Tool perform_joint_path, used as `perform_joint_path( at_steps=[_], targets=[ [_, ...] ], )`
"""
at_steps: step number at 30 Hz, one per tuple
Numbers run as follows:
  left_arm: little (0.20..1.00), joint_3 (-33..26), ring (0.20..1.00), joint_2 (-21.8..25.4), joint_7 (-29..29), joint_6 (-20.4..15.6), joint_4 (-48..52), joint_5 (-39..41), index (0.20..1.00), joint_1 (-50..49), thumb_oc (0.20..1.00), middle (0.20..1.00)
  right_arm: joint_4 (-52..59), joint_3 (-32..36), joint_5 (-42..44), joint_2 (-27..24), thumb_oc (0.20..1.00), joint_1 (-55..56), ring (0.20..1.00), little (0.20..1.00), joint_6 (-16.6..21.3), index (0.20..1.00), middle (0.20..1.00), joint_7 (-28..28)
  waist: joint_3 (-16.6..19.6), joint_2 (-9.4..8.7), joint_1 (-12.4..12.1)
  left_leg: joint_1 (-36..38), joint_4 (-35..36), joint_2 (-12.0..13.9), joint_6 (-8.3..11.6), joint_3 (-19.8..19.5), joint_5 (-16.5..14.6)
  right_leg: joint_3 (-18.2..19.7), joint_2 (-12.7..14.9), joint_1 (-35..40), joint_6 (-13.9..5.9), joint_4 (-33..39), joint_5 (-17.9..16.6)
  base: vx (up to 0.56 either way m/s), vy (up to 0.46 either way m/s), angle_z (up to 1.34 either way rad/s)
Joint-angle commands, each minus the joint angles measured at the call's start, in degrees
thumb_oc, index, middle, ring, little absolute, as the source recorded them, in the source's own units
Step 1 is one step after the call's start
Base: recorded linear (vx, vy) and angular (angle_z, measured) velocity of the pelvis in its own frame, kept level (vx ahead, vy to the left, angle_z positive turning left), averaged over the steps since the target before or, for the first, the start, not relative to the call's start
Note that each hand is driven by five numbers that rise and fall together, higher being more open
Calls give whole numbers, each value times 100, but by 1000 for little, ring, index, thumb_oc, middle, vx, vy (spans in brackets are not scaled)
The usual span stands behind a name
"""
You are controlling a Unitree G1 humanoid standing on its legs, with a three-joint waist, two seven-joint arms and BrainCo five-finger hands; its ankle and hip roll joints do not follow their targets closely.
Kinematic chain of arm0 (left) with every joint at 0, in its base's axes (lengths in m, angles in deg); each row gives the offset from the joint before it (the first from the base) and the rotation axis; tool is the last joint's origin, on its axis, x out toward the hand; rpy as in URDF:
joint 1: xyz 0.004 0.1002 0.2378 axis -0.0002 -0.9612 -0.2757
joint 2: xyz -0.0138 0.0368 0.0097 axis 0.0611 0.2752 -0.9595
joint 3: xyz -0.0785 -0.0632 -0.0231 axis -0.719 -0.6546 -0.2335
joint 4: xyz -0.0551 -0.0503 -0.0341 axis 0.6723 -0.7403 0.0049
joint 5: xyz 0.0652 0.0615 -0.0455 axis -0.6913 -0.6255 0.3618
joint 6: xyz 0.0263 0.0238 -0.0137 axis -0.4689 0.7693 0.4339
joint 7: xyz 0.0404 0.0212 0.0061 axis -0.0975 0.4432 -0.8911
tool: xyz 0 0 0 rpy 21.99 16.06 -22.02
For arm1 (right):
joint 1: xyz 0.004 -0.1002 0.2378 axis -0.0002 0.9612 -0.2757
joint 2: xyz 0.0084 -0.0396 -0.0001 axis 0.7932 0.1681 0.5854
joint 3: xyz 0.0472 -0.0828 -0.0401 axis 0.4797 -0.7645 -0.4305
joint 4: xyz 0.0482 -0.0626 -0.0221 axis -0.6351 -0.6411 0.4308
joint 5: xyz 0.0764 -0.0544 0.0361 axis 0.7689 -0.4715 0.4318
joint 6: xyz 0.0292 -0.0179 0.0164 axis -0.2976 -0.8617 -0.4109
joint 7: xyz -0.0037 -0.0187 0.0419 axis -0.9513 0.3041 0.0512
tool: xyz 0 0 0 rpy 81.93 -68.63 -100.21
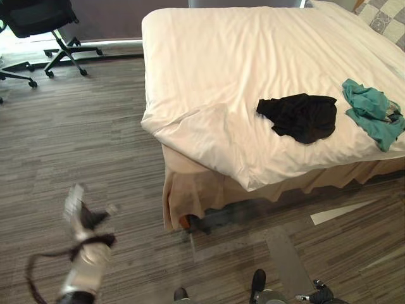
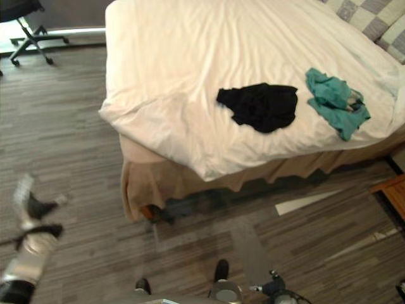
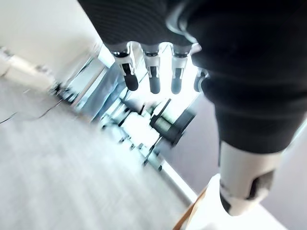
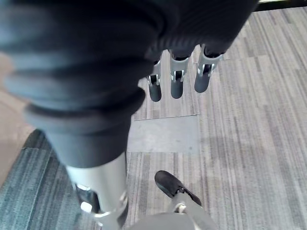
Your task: Tidy up the quilt and then pick up the clothes from the bed and put them into the laundry hamper.
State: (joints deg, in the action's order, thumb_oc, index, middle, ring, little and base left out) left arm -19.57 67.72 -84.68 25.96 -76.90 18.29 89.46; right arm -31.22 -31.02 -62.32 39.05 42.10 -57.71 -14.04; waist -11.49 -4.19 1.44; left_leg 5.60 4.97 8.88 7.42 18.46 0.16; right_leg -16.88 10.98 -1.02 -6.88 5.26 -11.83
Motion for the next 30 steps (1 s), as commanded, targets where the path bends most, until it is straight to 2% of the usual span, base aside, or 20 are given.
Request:
perform_joint_path(
  at_steps=[1, 3, 4, 5, 6, 7, 8, 10, 11, 12, 13, 18, 19, 20, 21, 22, 24, 28, 29, 30],
  targets=[
    [1000, 382, 1000, 552, -261, -199, -206, -243, 1000, 1166, 1000, 1000, -293, -93, -15, -249, 1000, -364, 1000, 1000, -13, 1000, 1000, -76, -368, 304, 102, -409, -41, 312, 165, 249, 309, 10, 290, -24, -673, -241, 932, -62, 9, 2],
    [1000, 769, 1000, 824, -295, -125, -239, -522, 1000, 1898, 1000, 1000, -260, -219, -21, -316, 1000, -522, 1000, 1000, -10, 1000, 1000, -66, -476, 325, 191, -585, -26, 339, 187, 306, 374, 57, 265, -284, -673, -282, 885, -105, 14, -3],
    [1000, 1382, 1000, 1036, -294, 4, -376, -860, 1000, 2756, 1000, 1000, -160, -361, 42, -383, 1000, -687, 1000, 1000, 33, 1000, 1000, -69, -581, 322, 296, -766, -23, 363, 203, 369, 432, 122, 245, -540, -688, -324, 824, -88, 7, -6],
    [1000, 1428, 1000, 1039, -302, -1, -408, -856, 1000, 2813, 1000, 1000, -162, -339, 42, -372, 1000, -693, 1000, 1000, 33, 1000, 1000, -68, -583, 316, 272, -777, -25, 363, 203, 371, 433, 126, 246, -556, -687, -330, 825, -47, 22, -13],
    [1000, 2029, 1000, 1250, -247, 165, -697, -1145, 1000, 3643, 1000, 1000, -75, -492, 115, -436, 1000, -819, 1000, 1000, 68, 1000, 1000, -91, -654, 332, 416, -865, -26, 396, 264, 395, 368, 224, 240, -719, -751, -345, 843, -60, 6, -18],
    [1000, 2109, 1000, 1252, -261, 158, -757, -1137, 1000, 3750, 1000, 1000, -74, -462, 118, -416, 1000, -833, 1000, 1000, 70, 1000, 1000, -92, -688, 306, 385, -929, -32, 398, 216, 461, 483, 198, 243, -790, -703, -362, 756, -5, 22, -27],
    [1000, 2425, 1000, 1315, -221, 255, -943, -1246, 1000, 4159, 1000, 1000, -42, -547, 166, -460, 1000, -909, 1000, 1000, 91, 1000, 1000, -114, -701, 324, 470, -942, -28, 403, 271, 435, 394, 259, 234, -841, -758, -361, 805, -47, 7, -25],
    [1000, 3265, 1000, 1295, -122, 446, -1772, -1476, 1000, 5115, 1000, 1000, 30, -633, 301, -495, 1000, -1050, 1000, 1000, 144, 1000, 1000, -157, -791, 302, 592, -1070, -39, 430, 274, 523, 429, 322, 228, -1080, -777, -403, 737, -39, 18, -23],
    [1000, 3985, 1000, 1223, -47, 623, -2476, -1718, 1000, 5916, 1000, 1000, 151, -677, 435, -523, 1000, -1111, 1000, 1000, 204, 1000, 1000, -220, -901, 260, 678, -1188, -56, 449, 269, 584, 460, 393, 214, -1283, -787, -452, 698, -63, 3, -29],
    [1000, 4043, 1000, 1210, -55, 613, -2519, -1709, 1000, 5983, 1000, 1000, 152, -657, 437, -506, 1000, -1115, 1000, 1000, 203, 1000, 1000, -221, -906, 247, 655, -1194, -57, 448, 268, 586, 461, 397, 215, -1295, -787, -459, 700, -87, 1, -35],
    [1000, 4493, 1000, 1097, 29, 776, -3031, -1935, 1000, 6453, 1000, 1000, 318, -701, 559, -539, 1000, -1135, 1000, 1000, 276, 1000, 1000, -281, -1028, 214, 748, -1286, -86, 466, 265, 638, 483, 435, 219, -1444, -789, -502, 675, -45, 2, -42],
    [1000, 4953, 1000, 608, 297, 960, -3970, -2125, 1000, 6908, 1000, 1000, 282, -795, 704, -419, 1000, -1042, 1000, 1000, 309, 1000, 1000, -306, -1234, 128, 836, -1454, -260, 524, 260, 659, 450, 438, 243, -1598, -780, -548, 658, -48, -29, -26],
    [922, 5112, 922, 391, 547, 1001, -4333, -2271, 922, 6919, 922, 922, 215, -838, 756, -382, 1000, -991, 1000, 1000, 309, 1000, 1000, -291, -1289, 99, 871, -1477, -327, 535, 257, 644, 437, 433, 251, -1607, -766, -569, 671, -28, -31, -8],
    [536, 5121, 536, 383, 546, 998, -4344, -2270, 536, 6929, 536, 536, 214, -833, 757, -378, 1000, -990, 1000, 1000, 310, 1000, 1000, -291, -1289, 98, 866, -1479, -330, 535, 257, 643, 435, 432, 251, -1607, -766, -570, 672, 0, 0, 0],
    [492, 5198, 492, 296, 730, 995, -4501, -2382, 492, 6864, 492, 492, 152, -816, 816, -373, 1000, -984, 1000, 1000, 311, 1000, 1000, -279, -1303, 99, 879, -1459, -330, 535, 257, 642, 430, 415, 257, -1591, -761, -577, 685, -2, 4, 11],
    [200, 5246, 200, 238, 880, 992, -4599, -2510, 200, 6751, 200, 200, 109, -782, 861, -367, 1000, -955, 1000, 1000, 296, 1000, 1000, -258, -1310, 106, 886, -1429, -320, 527, 259, 651, 426, 410, 267, -1566, -757, -578, 695, 2, 6, 18],
    [200, 5129, 200, 116, 1248, 931, -4748, -2653, 200, 6170, 200, 200, 31, -667, 950, -381, 1000, -826, 1000, 1000, 266, 1000, 1000, -210, -1252, 137, 862, -1239, -248, 497, 264, 687, 407, 368, 269, -1418, -744, -569, 759, 31, 24, 15],
    [200, 4685, 200, 56, 1471, 855, -4794, -2621, 200, 5004, 200, 200, 186, -532, 944, -475, 1000, -729, 1000, 1000, 225, 1000, 1000, -204, -1040, 217, 816, -891, -105, 426, 258, 736, 365, 332, 252, -1113, -724, -522, 825, 72, 34, -2],
    [282, 4190, 282, -57, 1438, 835, -4764, -2410, 282, 4153, 282, 282, 438, -435, 911, -546, 1000, -783, 1000, 1000, 212, 1000, 1000, -218, -867, 272, 736, -695, -60, 379, 247, 733, 317, 317, 252, -907, -701, -504, 861, 107, 47, -5],
    [382, 4169, 382, -58, 1437, 838, -4750, -2414, 382, 4124, 382, 382, 446, -446, 911, -559, 1000, -772, 1000, 1000, 207, 1000, 1000, -218, -862, 280, 749, -687, -59, 380, 248, 732, 315, 315, 251, -897, -702, -500, 862, 90, 36, -7]
  ],
)
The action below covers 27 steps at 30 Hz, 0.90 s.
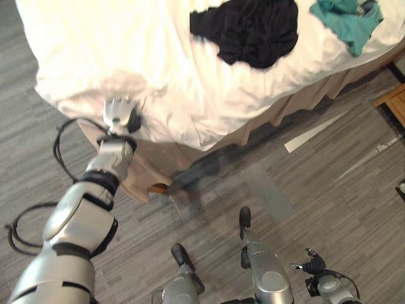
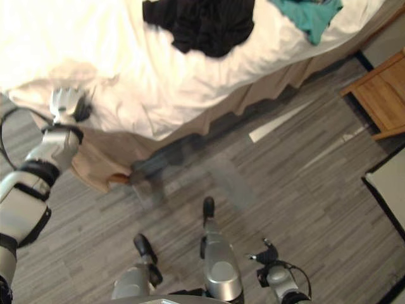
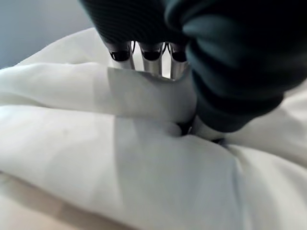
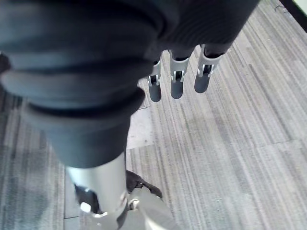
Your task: Tidy up the quilt and then pick up the clothes from the bed and put them into the laundry hamper.
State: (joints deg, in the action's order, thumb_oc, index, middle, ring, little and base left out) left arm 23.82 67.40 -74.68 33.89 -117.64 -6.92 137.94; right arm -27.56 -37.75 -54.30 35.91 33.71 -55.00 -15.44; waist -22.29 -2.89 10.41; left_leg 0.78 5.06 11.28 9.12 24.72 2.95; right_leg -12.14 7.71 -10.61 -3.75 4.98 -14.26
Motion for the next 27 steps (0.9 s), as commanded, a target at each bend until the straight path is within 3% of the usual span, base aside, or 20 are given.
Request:
perform_joint_path(
  at_steps=[1, 5, 6, 7, 10, 11, 12, 13, 14, 15, 16, 17, 18, 19, 20, 24, 27],
  targets=[
    [1000, -476, 1000, -152, 399, 36, -624, 246, 1000, -1234, 1000, 1000, 395, 232, 49, -314, 1000, 19, 1000, 1000, -66, 1000, 1000, -60, 299, 178, -203, -102, -48, 129, 75, 82, 0, -180, 579, 191, -1006, -457, 1127, 60, 16, -5],
    [1000, -1607, 1000, -581, 326, -8, -407, 756, 1000, -3153, 1000, 1000, 1977, 241, -356, -620, 1000, -24, 1000, 1000, -45, 1000, 1000, 99, 574, 214, -477, 133, -6, 96, 0, -31, 23, -327, 572, 595, -875, -427, 1181, 10, -3, 2],
    [1000, -1616, 1000, -582, 327, -6, -397, 754, 1000, -3170, 1000, 1000, 1986, 234, -357, -625, 1000, -15, 1000, 1000, -50, 1000, 1000, 100, 575, 217, -464, 138, -6, 97, 1, -38, 22, -335, 572, 607, -875, -424, 1181, 70, 2, 19],
    [1000, -2019, 1000, -776, 310, -9, -394, 836, 1000, -3977, 1000, 1000, 2661, 209, -569, -821, 1000, -190, 1000, 1000, 22, 1000, 1000, 200, 725, 233, -633, 248, -6, 83, -14, -133, -15, -437, 571, 842, -846, -378, 1233, 54, 21, 20],
    [1000, -2554, 1000, -1012, 279, -37, -550, 1131, 1000, -4867, 1000, 1000, 3299, 127, -702, -1065, 1000, -668, 1000, 1000, 97, 1000, 1000, 253, 866, 227, -902, 324, -6, 81, -31, -255, -30, -592, 602, 1072, -834, -323, 1249, 41, 28, 47],
    [1000, -2805, 1000, -1160, 240, -72, -635, 1425, 1000, -5216, 1000, 1000, 3774, 19, -763, -1179, 802, -1098, 802, 802, 127, 802, 802, 281, 882, 200, -1081, 305, -6, 72, -40, -327, -22, -695, 644, 1134, -838, -335, 1250, 11, 21, 45],
    [1000, -2805, 1000, -1160, 240, -72, -635, 1425, 1000, -5216, 1000, 1000, 3773, 18, -763, -1179, 420, -1098, 420, 420, 127, 420, 420, 281, 881, 200, -1080, 305, -6, 72, -40, -329, -22, -696, 644, 1136, -838, -334, 1250, -21, 30, 47],
    [1000, -2933, 1000, -1222, 203, -89, -683, 1630, 1000, -5329, 1000, 1000, 3857, -95, -771, -1235, 200, -1425, 200, 200, 137, 200, 200, 278, 871, 185, -1194, 266, -6, 66, -52, -389, -7, -751, 662, 1138, -833, -351, 1255, -67, 18, 53],
    [1000, -3017, 1000, -1303, 162, -109, -703, 1870, 1000, -5439, 1000, 1000, 3892, -275, -732, -1316, 200, -2087, 200, 200, 145, 200, 200, 232, 813, 167, -1414, 157, -6, 60, -63, -505, 37, -879, 696, 1106, -831, -402, 1264, -67, 18, 46],
    [1000, -3018, 1000, -1303, 162, -109, -703, 1870, 1000, -5439, 1000, 1000, 3891, -276, -732, -1316, 200, -2088, 200, 200, 146, 200, 200, 232, 812, 167, -1412, 157, -6, 60, -63, -507, 37, -880, 696, 1107, -831, -402, 1264, -111, 8, 59],
    [1000, -2971, 1000, -1325, 154, -115, -705, 1942, 1000, -5423, 1000, 1000, 3815, -504, -747, -1361, 200, -2673, 200, 200, 145, 200, 200, 206, 740, 163, -1579, 39, -6, 58, -65, -613, 90, -972, 722, 1058, -832, -448, 1269, -174, -9, 63],
    [1000, -2729, 1000, -1335, 78, -143, -633, 2079, 1000, -5295, 1000, 1000, 3576, -837, -575, -1352, 200, -3733, 200, 200, 120, 200, 200, 75, 530, 148, -1867, -236, -7, 73, -54, -820, 202, -1100, 742, 910, -833, -536, 1268, -175, -10, 61],
    [1000, -2737, 1000, -1340, 78, -144, -637, 2079, 1000, -5286, 1000, 1000, 3558, -848, -571, -1349, 200, -3756, 200, 200, 128, 200, 200, 72, 522, 150, -1856, -240, -8, 72, -54, -825, 204, -1104, 743, 907, -833, -542, 1271, -224, -21, 46],
    [1000, -2530, 1000, -1302, 15, -168, -553, 2195, 1000, -5134, 1000, 1000, 3164, -1132, -394, -1406, 200, -4748, 200, 200, 65, 200, 200, -38, 321, 140, -2072, -502, -33, 100, -21, -977, 298, -1198, 753, 747, -822, -615, 1263, -106, -16, 41],
    [1000, -2537, 1000, -1307, 15, -169, -556, 2195, 1000, -5126, 1000, 1000, 3148, -1143, -390, -1404, 200, -4769, 200, 200, 72, 200, 200, -40, 314, 144, -2062, -508, -35, 100, -21, -983, 299, -1203, 753, 745, -821, -619, 1265, -154, -6, 50],
    [1000, -1744, 1000, -1140, -157, -334, -174, 2395, 1000, -4430, 1000, 1000, 1539, -1661, -29, -1297, 200, -6712, 200, 200, -101, 200, 200, -371, -173, 165, -2476, -1122, -70, 224, 145, -1262, 430, -1396, 765, 330, -864, -806, 1340, -57, -10, 42],
    [1000, -1314, 1000, -1261, -228, -387, 188, 2422, 1000, -4048, 1000, 1000, 1032, -1744, 85, -1067, 200, -7078, 200, 200, -167, 200, 200, -459, -402, 271, -2603, -1505, -60, 209, 179, -1383, 520, -1537, 777, 64, -882, -899, 1358, -30, 0, 34]
  ],
)
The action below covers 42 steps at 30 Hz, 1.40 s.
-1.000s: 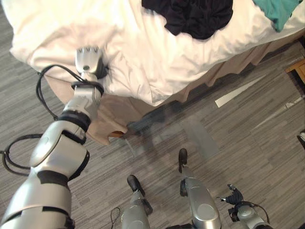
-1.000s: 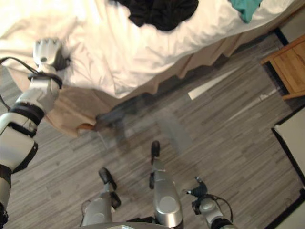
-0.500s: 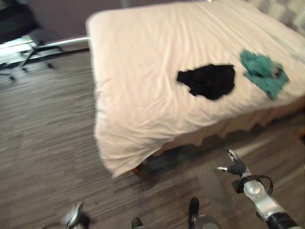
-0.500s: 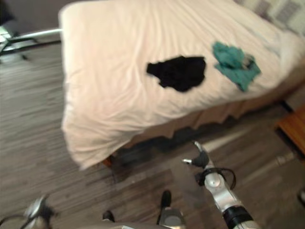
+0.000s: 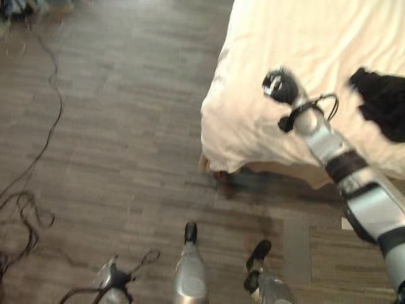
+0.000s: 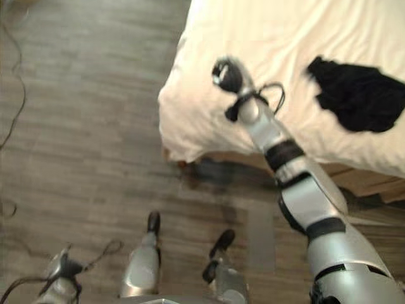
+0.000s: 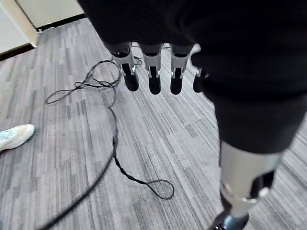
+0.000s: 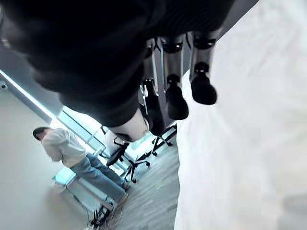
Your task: Tidy up the quilt and then pick up the clothes from the bed and put them into the laundry hamper.
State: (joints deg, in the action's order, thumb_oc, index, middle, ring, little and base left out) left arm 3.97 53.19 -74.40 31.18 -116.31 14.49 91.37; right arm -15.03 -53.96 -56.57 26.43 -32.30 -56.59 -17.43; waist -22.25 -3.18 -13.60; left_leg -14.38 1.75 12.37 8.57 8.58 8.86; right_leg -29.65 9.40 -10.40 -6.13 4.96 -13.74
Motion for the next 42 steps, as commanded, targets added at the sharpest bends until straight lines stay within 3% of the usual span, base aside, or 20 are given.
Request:
perform_joint_path(
  at_steps=[1, 5, 6, 8, 11, 15, 17, 18, 20, 23, 24, 25, 29, 32, 34, 36, 39, 40, 41, 42],
  targets=[
    [1000, 674, 1000, 155, -256, -115, 52, 283, 1000, 618, 1000, 1000, -230, -129, 315, -123, 200, -487, 200, 200, -4, 200, 200, -260, -397, 303, -196, -9, 270, 100, 233, 222, -68, 206, 610, 27, -642, -906, 1309, -102, 12, 40],
    [1000, 1084, 1000, -80, -250, -120, 382, 278, 1000, 876, 1000, 1000, -774, -250, 249, 388, 200, -309, 200, 200, -127, 200, 200, -130, -632, 474, -275, -383, 270, 3, 197, 146, 4, 122, 697, -318, -632, -1158, 1368, -40, 36, 30],
    [1000, 1202, 1000, -193, -253, -93, 404, 196, 1000, 888, 1000, 1000, -947, -313, 124, 736, 200, -19, 200, 200, -166, 200, 200, -19, -678, 535, -273, -413, 270, -33, 167, 157, -7, 129, 745, -394, -626, -1239, 1387, -17, 67, 11],
    [1000, 1244, 1000, -244, -243, -77, 419, 162, 1000, 898, 1000, 1000, -993, -342, 47, 908, 200, 202, 200, 200, -182, 200, 200, 41, -668, 542, -261, -395, 272, -53, 151, 164, -18, 147, 757, -400, -624, -1252, 1391, 11, 46, 6],
    [1000, 1255, 1000, -460, -244, -5, 299, 7, 1000, 822, 1000, 1000, -801, -586, -207, 1778, 200, 1603, 200, 200, -176, 200, 200, 448, -637, 526, -134, -214, 292, -103, 102, 216, -111, 212, 788, -281, -610, -1173, 1377, 55, 34, 9],
    [1000, 1189, 1000, -575, -246, 26, 160, -86, 1000, 747, 1000, 1000, -169, -1045, -428, 1992, 200, 2373, 200, 200, -9, 200, 200, 900, -537, 448, -18, -30, 308, -110, 100, 257, -184, 257, 771, -131, -614, -1048, 1350, 51, -9, -13],
    [1000, 1134, 1000, -592, -246, 55, 11, -193, 1000, 701, 1000, 1000, 1081, -1363, -361, 1781, 200, 2606, 200, 200, 216, 200, 200, 1131, -430, 368, 118, 158, 316, -80, 107, 307, -239, 337, 739, 16, -616, -913, 1321, 83, -25, -29],
    [1000, 1135, 1000, -593, -246, 55, 11, -193, 1000, 700, 1000, 1000, 1083, -1364, -361, 1780, 200, 2608, 200, 200, 214, 200, 200, 1132, -434, 370, 117, 166, 316, -79, 109, 309, -244, 339, 739, 22, -617, -918, 1327, 84, -19, -27],
    [1000, 1036, 1000, -527, -305, 77, -31, -201, 1000, 713, 1000, 1000, 2593, -1232, 124, 1402, 200, 2290, 200, 200, 549, 200, 200, 1072, -393, 297, 258, 222, 318, -61, 70, 408, -166, 365, 708, 0, -560, -848, 1217, -24, -11, -29],
    [1000, 995, 1000, -481, -315, 38, 12, -163, 1000, 723, 1000, 1000, 3171, -922, 369, 1069, 200, 1939, 200, 200, 753, 200, 200, 858, -383, 291, 315, 221, 297, -41, 81, 438, -163, 410, 691, -28, -558, -826, 1211, -16, -33, -30],
    [1000, 1041, 1000, -392, -300, -43, 184, -169, 1000, 731, 1000, 1000, 3268, -531, 273, 602, 200, 1339, 200, 200, 854, 200, 200, 410, -397, 328, 337, 171, 280, -32, 100, 454, -135, 414, 694, -95, -564, -838, 1202, -4, -48, -22],
    [1000, 1043, 1000, -392, -298, -42, 183, -168, 1000, 739, 1000, 1000, 3268, -529, 274, 597, 200, 1334, 200, 200, 854, 200, 200, 410, -404, 330, 332, 171, 279, -31, 100, 456, -135, 416, 694, -98, -563, -842, 1203, -10, -50, -22],
    [1000, 1233, 1000, -167, -272, -256, 646, 8, 1000, 726, 1000, 1000, 1931, 346, 272, -221, 200, 151, 200, 200, 607, 200, 200, -687, -593, 591, 341, -134, 290, -47, 172, 394, -131, 495, 734, -515, -626, -1066, 1293, -2, -34, -12],
    [1000, 1275, 1000, -141, -274, -297, 702, 123, 1000, 745, 1000, 1000, 888, 551, 536, -432, 200, -200, 200, 200, 465, 200, 200, -974, -679, 692, 329, -301, 284, -67, 159, 427, -97, 546, 775, -766, -631, -1246, 1317, -57, 12, 11],
    [1000, 1311, 1000, -153, -265, -267, 710, 196, 1000, 762, 1000, 1000, -607, 805, 906, -678, 200, -353, 200, 200, 220, 200, 200, -1092, -750, 774, 352, -416, 274, -73, 131, 492, -77, 632, 793, -1003, -633, -1406, 1354, -30, 42, 9],
    [1000, 1309, 1000, -235, -243, -204, 680, 190, 1000, 718, 1000, 1000, -1288, 1205, 1343, -774, 200, -16, 200, 200, 162, 200, 200, -1049, -751, 789, 391, -408, 262, -77, 103, 519, -98, 676, 790, -1029, -628, -1432, 1388, 8, 33, 4],
    [1000, 1274, 1000, -361, -207, -141, 618, 143, 1000, 643, 1000, 1000, -1396, 1711, 1617, -758, 200, 841, 200, 200, 152, 200, 200, -1005, -750, 769, 480, -299, 248, -87, 69, 545, -153, 672, 776, -912, -627, -1395, 1414, 22, 23, 1],
    [1000, 1199, 1000, -460, -198, -98, 545, 129, 1000, 617, 1000, 1000, -1250, 1965, 1725, -653, 200, 1397, 200, 200, 184, 200, 200, -1007, -751, 748, 574, -234, 244, -93, 51, 553, -196, 687, 765, -853, -624, -1362, 1416, 79, 59, 10],
    [1000, 998, 1000, -605, -146, 10, 478, 61, 1000, 515, 1000, 1000, -603, 2532, 1654, -352, 200, 2954, 200, 200, 238, 200, 200, -1045, -705, 675, 780, -19, 223, -115, 11, 567, -317, 692, 760, -651, -630, -1315, 1423, 83, 60, 10],
    [1000, 1025, 1000, -590, -146, 10, 480, 56, 1000, 481, 1000, 1000, -521, 2573, 1630, -332, 200, 3058, 200, 200, 214, 200, 200, -1061, -679, 667, 763, -2, 225, -120, 10, 563, -322, 684, 763, -626, -634, -1308, 1426, 133, 61, 8]
  ],
)
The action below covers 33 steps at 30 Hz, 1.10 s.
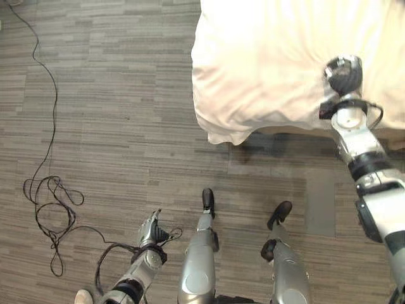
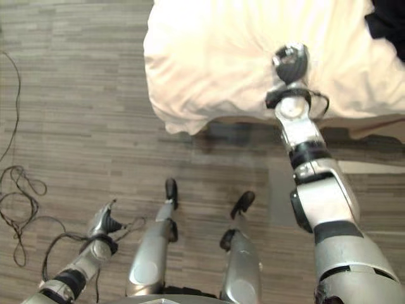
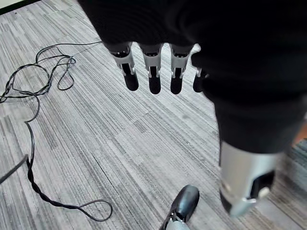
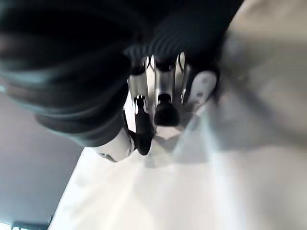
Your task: Tidy up the quilt and then pick up the clothes from the bed and put them into the laundry hamper.
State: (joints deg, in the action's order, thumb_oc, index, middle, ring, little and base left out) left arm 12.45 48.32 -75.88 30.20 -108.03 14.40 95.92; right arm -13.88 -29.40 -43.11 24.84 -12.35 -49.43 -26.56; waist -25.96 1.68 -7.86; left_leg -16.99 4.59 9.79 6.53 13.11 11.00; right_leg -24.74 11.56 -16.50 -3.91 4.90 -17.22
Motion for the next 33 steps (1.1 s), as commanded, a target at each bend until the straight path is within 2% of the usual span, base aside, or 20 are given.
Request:
perform_joint_path(
  at_steps=[1, 4, 8, 9, 10, 11, 12, 15, 16, 18, 19, 20, 21, 22, 23, 26, 27, 28, 32, 33],
  targets=[
    [1000, 72, 1000, -152, 4, 168, -407, 2, 1000, 5, 1000, 1000, -267, 516, 374, -2, 200, 1906, 200, 200, -410, 200, 200, -208, -222, 105, 343, 411, -81, 121, 187, 123, -633, 197, 562, 135, -868, -1283, 1778, 132, 39, 1],
    [1000, -95, 1000, -224, 108, 323, -495, -370, 1000, -122, 1000, 1000, 267, 1568, 444, 644, 200, 4170, 200, 200, -204, 200, 200, -150, 177, -118, 859, 988, -115, 40, 45, 334, -863, 216, 604, 548, -861, -1303, 1715, 155, 87, 2],
    [1000, -109, 1000, -287, 223, 388, -533, -392, 1000, -249, 1000, 1000, -169, 1600, 592, 1060, 200, 4774, 200, 200, -312, 200, 200, 76, 487, -271, 1172, 1665, -45, 12, -14, 700, -1086, 356, 639, 641, -944, -1758, 1707, 214, 93, -59],
    [1000, -198, 1000, -321, 303, 440, -729, -261, 1000, -246, 1000, 1000, -819, 1315, 415, 1184, 1000, 4874, 1000, 1000, -619, 1000, 1000, 423, 618, -313, 1225, 2131, 0, 116, 45, 1072, -1256, -6, 788, 569, -1084, -2303, 1512, 215, 92, -124],
    [1000, -206, 1000, -322, 303, 436, -734, -258, 1000, -245, 1000, 1000, -839, 1307, 415, 1177, 1000, 4859, 1000, 1000, -613, 1000, 1000, 433, 602, -320, 1217, 2156, 0, 112, 47, 1092, -1268, 18, 795, 564, -1086, -2334, 1529, 219, 40, -152],
    [1000, -213, 1000, -355, 364, 479, -899, -211, 1000, -193, 1000, 1000, -1467, 1127, 128, 1249, 1000, 4780, 1000, 1000, -823, 1000, 1000, 563, 734, -314, 1153, 2359, -1, 192, 54, 1474, -1269, -999, 1037, 565, -1043, -2704, 1483, 141, -40, -201],
    [1000, -194, 1000, -358, 427, 484, -950, -220, 1000, -196, 1000, 1000, -1728, 1010, -22, 1301, 1000, 4725, 1000, 1000, -881, 1000, 1000, 606, 854, -341, 1144, 2458, -7, 198, 56, 1684, -1302, -1484, 1059, 642, -951, -2708, 1572, 145, -46, -234],
    [1000, -338, 1000, -337, 514, 474, -1158, -219, 1000, -210, 1000, 1000, -1987, 824, -319, 1385, 1000, 4683, 1000, 1000, -923, 1000, 1000, 720, 1064, -365, 1131, 2677, -107, 264, 125, 2072, -1273, -2110, 850, 665, -774, -2364, 1634, 228, -195, -135],
    [1000, -416, 1000, -332, 578, 455, -1383, -347, 1000, -337, 1000, 1000, -2146, 671, -570, 1481, 1000, 4911, 1000, 1000, -936, 1000, 1000, 790, 1259, -408, 1102, 2769, -641, 380, 156, 2223, -1344, -2209, 532, 961, -470, -1800, 1858, 422, -420, -69],
    [1000, -580, 1000, -324, 530, 420, -1613, -365, 1000, -375, 1000, 1000, -2103, 408, -773, 1499, 1000, 4872, 1000, 1000, -874, 1000, 1000, 920, 1308, -340, 1156, 2732, -1964, 1109, 541, 2419, -470, -1697, -105, 987, -109, -1624, 2341, 493, -545, -117],
    [1000, -846, 1000, -303, 465, 431, -1531, -61, 1000, -535, 1000, 1000, -1942, 30, -1029, 1544, 1000, 5027, 1000, 1000, -893, 1000, 1000, 1004, 1162, -463, 888, 2236, -3768, 1686, 655, 1674, 219, -1259, -704, 1392, 324, -1280, 2657, 391, -459, -251],
    [1000, -847, 1000, -302, 466, 431, -1529, -61, 1000, -537, 1000, 1000, -1940, 29, -1029, 1545, 1000, 5029, 1000, 1000, -895, 1000, 1000, 1004, 1165, -451, 894, 2216, -3794, 1708, 658, 1659, 208, -1267, -723, 1394, 329, -1267, 2653, 358, -440, -284],
    [1000, -1094, 1000, -342, 355, 413, -1495, 301, 1000, -567, 1000, 1000, -1853, -88, -1050, 1517, 1000, 5008, 1000, 1000, -890, 1000, 1000, 1019, 1078, -566, 709, 1756, -4350, 1642, 530, 1147, 87, -971, -909, 1613, 402, -915, 2664, 226, -67, -285],
    [1000, -1253, 1000, -417, 267, 330, -1548, 499, 1000, -659, 1000, 1000, -1752, -328, -1228, 1514, 1000, 4897, 1000, 1000, -901, 1000, 1000, 1099, 955, -693, 423, 836, -4732, 879, 236, 209, -554, -210, -965, 1893, 321, -549, 2566, 383, 3, -151],
    [1000, -1407, 1000, -462, 212, 245, -1544, 799, 1000, -671, 1000, 1000, -1691, -487, -1327, 1519, 1000, 4861, 1000, 1000, -887, 1000, 1000, 1146, 917, -699, 205, 487, -4622, 461, 171, -155, -941, 170, -986, 2019, 173, -399, 2576, 416, 218, -129],
    [1000, -1435, 1000, -528, 179, 174, -1486, 895, 1000, -692, 1000, 1000, -1666, -642, -1432, 1536, 1000, 4809, 1000, 1000, -897, 1000, 1000, 1181, 953, -700, 92, 217, -3539, 290, -15, -290, -991, 602, -860, 2163, 15, -256, 2500, 353, 230, -249],
    [1000, -1386, 1000, -548, 199, 141, -1385, 856, 1000, -696, 1000, 1000, -1612, -692, -1492, 1515, 1000, 4730, 1000, 1000, -856, 1000, 1000, 1149, 985, -600, 1, 315, -1792, 37, -30, -325, -849, 843, -858, 2427, -150, -132, 2527, 557, 297, -269],
    [1000, -1332, 1000, -549, 248, 110, -1347, 820, 1000, -691, 1000, 1000, -1621, -753, -1555, 1531, 1000, 4707, 1000, 1000, -835, 1000, 1000, 1142, 1055, -543, -74, 336, -987, -159, 11, -493, -596, 990, -935, 2543, -183, -118, 2580, 888, 399, -159],
    [1000, -1155, 1000, -476, 368, 185, -1527, 664, 1000, -594, 1000, 1000, -1508, -740, -1656, 1642, 1000, 4743, 1000, 1000, -800, 1000, 1000, 1094, 1163, -668, -58, 457, -959, -522, -280, -743, -749, 1360, -1025, 2708, -152, -1057, 3032, 598, 230, -74],
    [1000, -1172, 1000, -423, 359, 275, -1549, 575, 1000, -604, 1000, 1000, -1499, -677, -1718, 1695, 1000, 4706, 1000, 1000, -857, 1000, 1000, 1076, 1116, -769, 71, 832, -978, -628, -483, -556, -1098, 1316, -846, 2123, -630, -2560, 2478, 301, 119, -55]
  ],
)
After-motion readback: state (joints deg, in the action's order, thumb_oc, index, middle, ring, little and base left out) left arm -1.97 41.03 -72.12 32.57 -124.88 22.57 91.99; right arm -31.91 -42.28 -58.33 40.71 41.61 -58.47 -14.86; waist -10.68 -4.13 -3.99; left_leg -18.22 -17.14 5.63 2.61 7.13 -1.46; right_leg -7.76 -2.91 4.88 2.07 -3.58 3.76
